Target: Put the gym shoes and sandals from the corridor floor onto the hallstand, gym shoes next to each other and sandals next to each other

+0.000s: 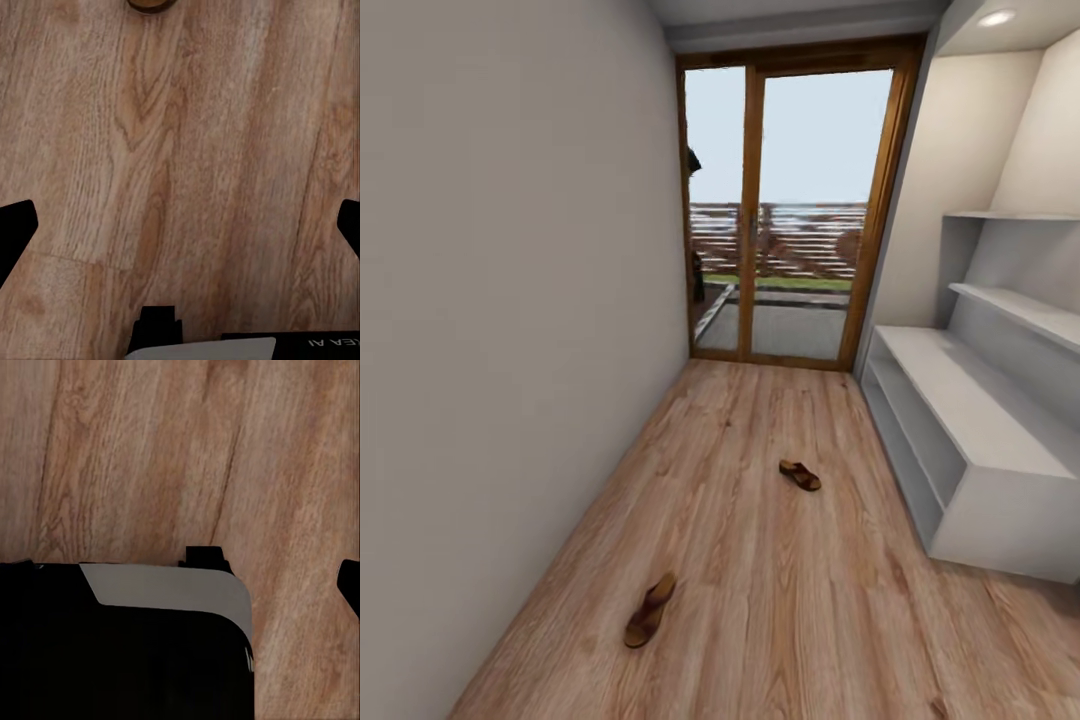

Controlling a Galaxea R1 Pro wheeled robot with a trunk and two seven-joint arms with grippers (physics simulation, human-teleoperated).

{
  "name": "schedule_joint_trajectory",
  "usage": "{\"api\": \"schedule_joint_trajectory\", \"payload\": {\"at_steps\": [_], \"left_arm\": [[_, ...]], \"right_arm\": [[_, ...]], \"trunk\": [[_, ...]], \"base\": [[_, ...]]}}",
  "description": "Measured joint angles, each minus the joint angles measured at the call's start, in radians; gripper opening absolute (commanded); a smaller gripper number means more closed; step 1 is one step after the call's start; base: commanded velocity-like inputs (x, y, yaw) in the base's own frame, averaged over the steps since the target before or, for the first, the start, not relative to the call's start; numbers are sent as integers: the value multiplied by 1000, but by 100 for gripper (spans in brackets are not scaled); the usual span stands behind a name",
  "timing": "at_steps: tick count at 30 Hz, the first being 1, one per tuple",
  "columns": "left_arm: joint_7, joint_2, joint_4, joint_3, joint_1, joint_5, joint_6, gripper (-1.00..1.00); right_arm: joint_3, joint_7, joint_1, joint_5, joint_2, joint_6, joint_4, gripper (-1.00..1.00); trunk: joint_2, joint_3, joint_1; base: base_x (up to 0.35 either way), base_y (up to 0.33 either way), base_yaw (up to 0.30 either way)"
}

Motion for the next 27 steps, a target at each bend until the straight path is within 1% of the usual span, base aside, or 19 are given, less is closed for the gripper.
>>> {"api": "schedule_joint_trajectory", "payload": {"at_steps": [11, 27], "left_arm": [[0, 0, 0, 0, 0, 0, 0, 100], [0, 0, 0, 1, 0, 0, -1, 100]], "right_arm": [[0, 0, 0, 0, 0, 0, 0, 100], [0, 0, 0, 0, 0, -2, 0, 100]], "trunk": [[0, -17, 0], [0, -40, 0]], "base": [[272, -212, 39], [272, -212, 130]]}}
